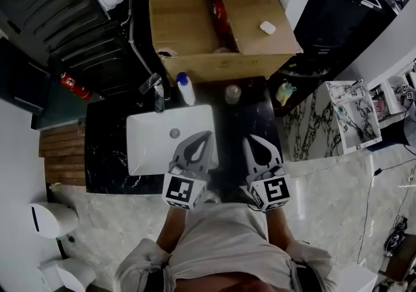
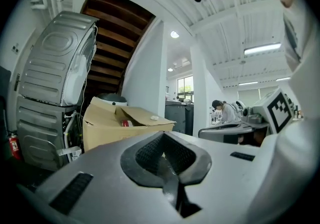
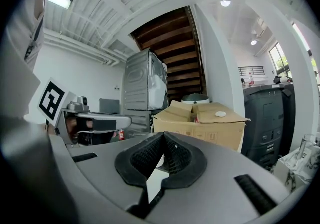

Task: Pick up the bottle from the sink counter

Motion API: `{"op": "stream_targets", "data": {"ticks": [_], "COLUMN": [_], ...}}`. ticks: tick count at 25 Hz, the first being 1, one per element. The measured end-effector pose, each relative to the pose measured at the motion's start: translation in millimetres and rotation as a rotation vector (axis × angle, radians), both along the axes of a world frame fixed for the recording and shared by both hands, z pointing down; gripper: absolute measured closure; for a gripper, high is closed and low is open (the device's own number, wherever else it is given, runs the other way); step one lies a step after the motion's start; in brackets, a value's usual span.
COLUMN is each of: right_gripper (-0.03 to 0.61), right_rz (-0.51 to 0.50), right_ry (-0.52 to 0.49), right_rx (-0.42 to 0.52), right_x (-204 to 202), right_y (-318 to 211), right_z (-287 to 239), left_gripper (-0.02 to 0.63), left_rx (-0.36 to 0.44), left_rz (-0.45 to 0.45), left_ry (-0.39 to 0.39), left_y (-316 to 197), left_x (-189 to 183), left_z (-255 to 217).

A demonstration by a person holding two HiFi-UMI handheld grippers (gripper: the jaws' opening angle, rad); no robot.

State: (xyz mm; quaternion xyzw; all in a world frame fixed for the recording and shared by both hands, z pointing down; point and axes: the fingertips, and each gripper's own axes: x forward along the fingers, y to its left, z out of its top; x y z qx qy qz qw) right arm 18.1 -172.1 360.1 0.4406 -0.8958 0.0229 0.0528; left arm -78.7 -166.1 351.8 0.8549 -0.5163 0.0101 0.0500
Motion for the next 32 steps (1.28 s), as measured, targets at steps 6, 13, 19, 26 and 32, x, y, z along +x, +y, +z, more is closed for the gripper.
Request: {"op": "stream_targets", "data": {"ticks": [6, 13, 19, 26, 32], "right_gripper": [0.581, 0.581, 0.581, 0.581, 0.581], "right_rz": [-0.012, -0.027, -0.049, -0.079, -0.115], "right_ry": [0.002, 0.012, 0.019, 0.021, 0.018], "right_rx": [-0.026, -0.076, -0.090, -0.138, -0.168], "right_x": [7.7, 16.4, 20.9, 27.2, 28.6], "right_y": [-29.8, -60.9, -84.5, -103.3, -115.3], "right_z": [9.2, 32.1, 46.8, 68.3, 85.0], "left_gripper": [0.614, 0.614, 0.614, 0.614, 0.614], "left_rx": [-0.017, -0.020, -0.065, -0.130, -0.175], "left_rz": [-0.006, -0.009, -0.003, -0.010, -0.015], "left_ry": [0.023, 0.029, 0.028, -0.017, -0.061], "left_y": [-28.7, -58.9, -78.9, -99.3, -116.5], "left_x": [7.1, 16.9, 25.7, 38.3, 46.8], "left_z": [5.6, 17.1, 40.8, 68.4, 96.8]}}
